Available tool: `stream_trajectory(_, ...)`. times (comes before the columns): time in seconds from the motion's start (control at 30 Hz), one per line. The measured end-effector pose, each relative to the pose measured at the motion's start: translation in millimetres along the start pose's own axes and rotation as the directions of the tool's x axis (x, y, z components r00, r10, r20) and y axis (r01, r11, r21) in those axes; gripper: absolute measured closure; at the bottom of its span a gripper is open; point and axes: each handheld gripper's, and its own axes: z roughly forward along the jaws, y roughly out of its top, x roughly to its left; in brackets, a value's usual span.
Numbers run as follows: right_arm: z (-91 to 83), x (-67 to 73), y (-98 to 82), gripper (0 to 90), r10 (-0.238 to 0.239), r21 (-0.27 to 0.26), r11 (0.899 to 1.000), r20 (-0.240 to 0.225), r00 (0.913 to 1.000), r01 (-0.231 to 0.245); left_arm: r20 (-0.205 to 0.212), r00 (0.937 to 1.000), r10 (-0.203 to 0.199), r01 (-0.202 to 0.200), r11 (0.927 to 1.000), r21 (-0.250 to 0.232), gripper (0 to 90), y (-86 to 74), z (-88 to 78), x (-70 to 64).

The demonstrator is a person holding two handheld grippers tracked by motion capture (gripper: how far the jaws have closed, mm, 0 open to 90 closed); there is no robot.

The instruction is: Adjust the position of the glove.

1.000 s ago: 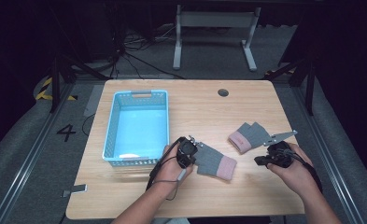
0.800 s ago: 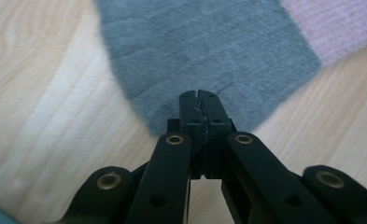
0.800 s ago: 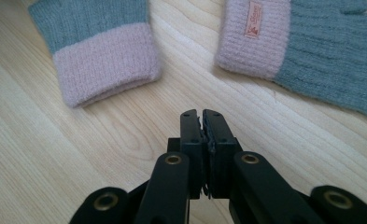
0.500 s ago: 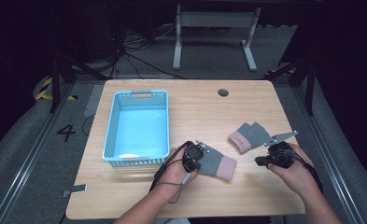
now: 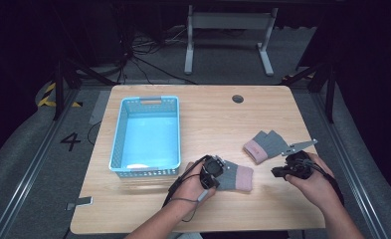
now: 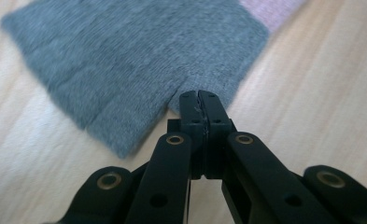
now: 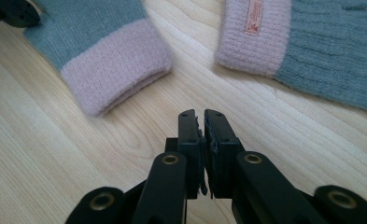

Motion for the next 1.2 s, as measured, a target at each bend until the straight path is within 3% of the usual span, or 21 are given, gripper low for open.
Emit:
stream_trajectory(0.2,-1.6,-0.1,-0.6,86.1,0.0,-0.003,1.0,-0.006,1.0,0.0,0.024,0.9991,0.035,-0.035,0.9994,-0.004,90.0,3.8,2.0,-11.2)
stream_trajectory(0.37,-3.2,-0.8,-2.5,86.1,0.007,-0.003,1.0,-0.004,1.0,-0.007,0.034,0.9983,0.048,-0.049,0.9986,0.019,90.0,6.4,9.6,-15.4)
stream_trajectory(0.6,-5.8,-1.2,-4.7,86.2,0.013,-0.009,1.0,0.003,0.9999,-0.013,0.038,0.9969,0.07,-0.069,0.9976,-0.006,90.0,8.8,9.3,-21.4)
stream_trajectory(0.7,-6.6,-0.7,-5.5,86.2,0.013,-0.01,1.0,0.003,0.9999,-0.013,0.011,0.9977,0.066,-0.066,0.9969,-0.042,90.0,10.0,1.6,-20.3)
stream_trajectory(0.73,-7.2,-1.1,-6.2,86.2,0.014,-0.011,1.0,0.005,0.9999,-0.014,-0.018,0.9985,0.052,-0.052,0.9981,-0.033,90.0,9.5,2.0,-15.0)
stream_trajectory(0.8,-7.2,-1.2,-6.4,86.2,0.016,-0.01,1.0,0.005,0.9999,-0.016,-0.032,0.9988,0.038,-0.039,0.999,-0.022,90.0,8.2,4.5,-11.2)
stream_trajectory(0.9,-7.3,-1.5,-7.1,86.2,0.018,-0.009,1.0,0.005,0.9998,-0.018,-0.014,0.9995,0.029,-0.029,0.9994,-0.019,90.0,7.3,5.5,-8.2)
stream_trajectory(1.1,-6.6,-1.0,-6.8,86.0,0.018,-0.007,1.0,0.003,0.9998,-0.018,0.032,0.9965,0.078,-0.077,0.997,-0.006,90.0,10.0,9.2,-21.1)
stream_trajectory(1.2,-5.5,-1.2,-7.6,85.9,0.016,-0.005,1.0,0.002,0.9999,-0.016,0.035,0.9958,0.085,-0.085,0.9964,-0.008,89.8,10.8,8.8,-23.4)
